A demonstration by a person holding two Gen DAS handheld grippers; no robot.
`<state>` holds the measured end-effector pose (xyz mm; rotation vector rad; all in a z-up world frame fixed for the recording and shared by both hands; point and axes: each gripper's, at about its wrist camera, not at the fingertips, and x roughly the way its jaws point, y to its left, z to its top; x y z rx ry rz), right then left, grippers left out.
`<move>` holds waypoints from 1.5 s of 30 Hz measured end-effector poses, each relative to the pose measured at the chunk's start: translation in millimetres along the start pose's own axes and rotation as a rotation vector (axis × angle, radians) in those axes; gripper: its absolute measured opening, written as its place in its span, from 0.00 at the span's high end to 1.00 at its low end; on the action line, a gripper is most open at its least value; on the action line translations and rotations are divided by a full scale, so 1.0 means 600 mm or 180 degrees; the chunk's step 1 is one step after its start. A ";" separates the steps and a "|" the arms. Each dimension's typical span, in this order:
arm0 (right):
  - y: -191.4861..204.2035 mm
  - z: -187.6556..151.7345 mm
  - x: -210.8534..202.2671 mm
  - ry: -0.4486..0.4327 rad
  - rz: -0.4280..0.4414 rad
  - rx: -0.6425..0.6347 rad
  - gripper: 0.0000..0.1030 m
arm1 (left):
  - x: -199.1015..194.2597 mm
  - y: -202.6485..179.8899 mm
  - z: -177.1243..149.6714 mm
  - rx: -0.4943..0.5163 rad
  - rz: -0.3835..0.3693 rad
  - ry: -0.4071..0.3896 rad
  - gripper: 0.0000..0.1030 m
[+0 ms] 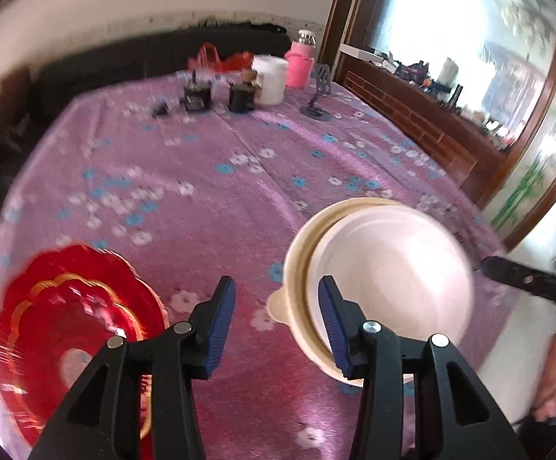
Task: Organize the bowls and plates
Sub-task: 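Lift and carry the bowl stack over the red plates with both tools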
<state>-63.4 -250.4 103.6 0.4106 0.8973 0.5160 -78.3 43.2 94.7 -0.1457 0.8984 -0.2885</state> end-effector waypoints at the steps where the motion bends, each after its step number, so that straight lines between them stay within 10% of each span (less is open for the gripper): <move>1: -0.009 0.002 -0.001 -0.0014 -0.0012 0.0052 0.74 | 0.006 0.007 0.003 -0.0078 -0.0103 0.0058 0.56; 7: -0.065 0.009 0.023 0.0080 0.0134 0.0417 0.71 | 0.063 0.058 0.014 -0.0663 -0.0645 0.0498 0.56; 26: -0.128 -0.011 0.072 0.0324 0.0477 0.0877 0.70 | 0.100 0.118 0.035 -0.1121 -0.0920 0.0618 0.44; 31: -0.129 -0.008 0.057 0.0169 0.0742 0.0908 0.35 | 0.098 0.114 0.039 -0.1078 -0.1043 0.0615 0.27; 45: -0.124 -0.012 0.111 0.0316 0.1437 0.1156 0.16 | 0.119 0.084 0.046 -0.0985 -0.1309 0.0682 0.10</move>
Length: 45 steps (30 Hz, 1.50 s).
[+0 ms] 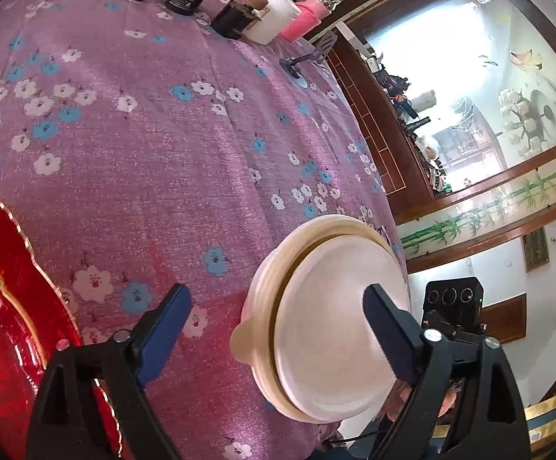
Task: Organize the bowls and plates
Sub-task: 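Lift and carry the bowl stack over the red plates with both tools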
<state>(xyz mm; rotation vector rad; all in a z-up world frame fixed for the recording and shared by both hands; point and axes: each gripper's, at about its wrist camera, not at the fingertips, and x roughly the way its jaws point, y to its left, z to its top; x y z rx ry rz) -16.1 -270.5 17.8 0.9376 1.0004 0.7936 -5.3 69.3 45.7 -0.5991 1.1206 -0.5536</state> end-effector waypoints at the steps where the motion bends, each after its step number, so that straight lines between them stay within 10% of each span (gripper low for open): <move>1: 0.000 0.001 0.003 0.0008 -0.0012 -0.0015 0.15 | 0.004 -0.004 0.002 0.0026 0.0034 0.0011 0.09; 13: 0.007 0.004 0.046 0.0183 -0.0324 -0.0098 0.15 | 0.051 -0.037 0.003 0.0381 0.0518 0.0274 0.08; 45: 0.020 -0.002 0.047 0.0230 -0.0603 -0.0151 0.46 | 0.066 -0.075 -0.015 0.0671 0.0587 0.0346 0.32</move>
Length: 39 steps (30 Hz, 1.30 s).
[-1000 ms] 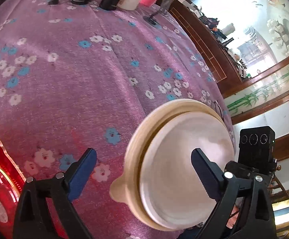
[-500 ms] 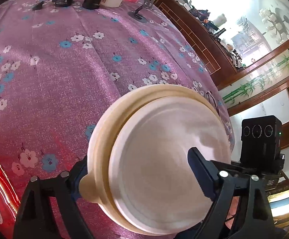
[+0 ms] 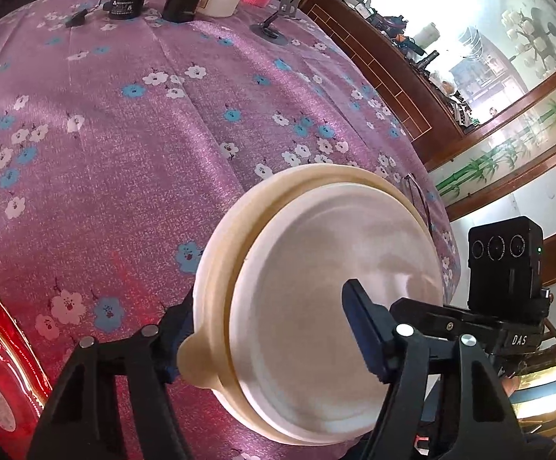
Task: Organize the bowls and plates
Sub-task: 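Lift and carry the bowl stack over the red plates with both tools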
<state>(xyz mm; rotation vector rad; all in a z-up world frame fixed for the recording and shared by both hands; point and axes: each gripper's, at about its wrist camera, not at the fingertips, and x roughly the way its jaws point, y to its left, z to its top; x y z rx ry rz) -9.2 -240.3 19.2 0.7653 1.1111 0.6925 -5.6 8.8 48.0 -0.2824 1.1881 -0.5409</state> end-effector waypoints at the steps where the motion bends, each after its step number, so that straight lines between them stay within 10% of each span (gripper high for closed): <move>1: 0.001 0.001 -0.003 -0.0012 0.0016 0.0006 0.46 | -0.004 -0.003 0.001 0.0011 -0.0005 -0.0010 0.32; 20: 0.124 0.027 0.026 0.0127 0.0199 -0.0287 0.46 | -0.140 0.019 -0.008 -0.0069 0.0198 -0.0364 0.32; 39: 0.280 -0.042 0.287 0.1008 0.0415 -0.0694 0.45 | -0.318 0.208 -0.139 -0.0816 0.0759 -0.0798 0.28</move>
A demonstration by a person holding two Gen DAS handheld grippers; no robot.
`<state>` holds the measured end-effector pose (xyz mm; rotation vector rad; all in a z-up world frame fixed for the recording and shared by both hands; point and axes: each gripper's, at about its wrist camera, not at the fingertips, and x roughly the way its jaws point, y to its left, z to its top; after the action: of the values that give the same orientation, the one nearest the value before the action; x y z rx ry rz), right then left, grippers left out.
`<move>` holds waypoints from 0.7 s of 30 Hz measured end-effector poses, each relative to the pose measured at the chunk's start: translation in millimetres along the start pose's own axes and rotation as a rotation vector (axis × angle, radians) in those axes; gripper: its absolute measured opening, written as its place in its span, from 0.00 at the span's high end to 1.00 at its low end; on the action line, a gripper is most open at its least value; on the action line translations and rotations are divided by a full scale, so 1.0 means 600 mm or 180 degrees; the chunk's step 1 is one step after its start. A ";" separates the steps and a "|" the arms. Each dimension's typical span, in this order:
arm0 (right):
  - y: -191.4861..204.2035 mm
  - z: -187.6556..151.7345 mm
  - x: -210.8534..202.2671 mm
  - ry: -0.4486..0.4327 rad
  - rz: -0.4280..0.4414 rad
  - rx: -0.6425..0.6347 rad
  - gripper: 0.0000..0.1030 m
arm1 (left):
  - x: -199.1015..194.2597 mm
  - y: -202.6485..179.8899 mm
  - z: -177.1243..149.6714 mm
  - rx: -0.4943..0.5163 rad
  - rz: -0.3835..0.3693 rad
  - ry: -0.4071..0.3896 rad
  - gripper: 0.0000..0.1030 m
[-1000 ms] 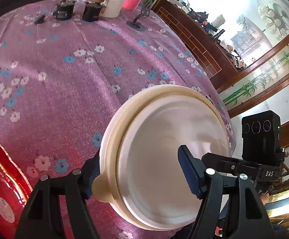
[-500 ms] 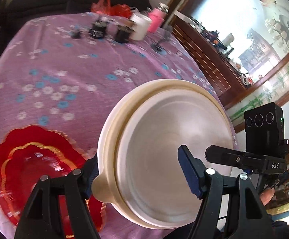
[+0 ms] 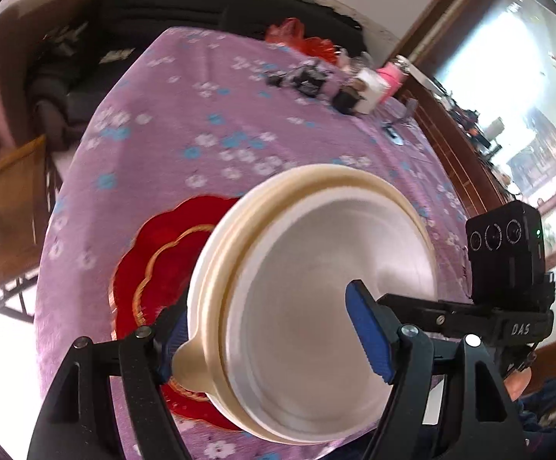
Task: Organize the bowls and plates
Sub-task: 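Lift and carry the bowl stack over the red plates with both tools, then lower the bowl stack onto the red plates and open both tools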
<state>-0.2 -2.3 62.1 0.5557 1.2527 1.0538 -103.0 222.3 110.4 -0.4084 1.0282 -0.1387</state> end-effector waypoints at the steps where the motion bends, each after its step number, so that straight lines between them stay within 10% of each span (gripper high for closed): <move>1: -0.004 -0.002 0.017 0.0052 -0.0017 0.0019 0.45 | 0.003 0.009 -0.004 -0.0033 0.0005 0.0011 0.28; 21: 0.015 0.009 0.104 0.0174 -0.0766 -0.0516 0.42 | 0.032 0.073 -0.025 -0.0260 0.0035 0.0020 0.28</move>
<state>-0.6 57.4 40.6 0.2465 1.2345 0.9614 -108.9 252.4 71.1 -0.4767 1.0446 -0.0884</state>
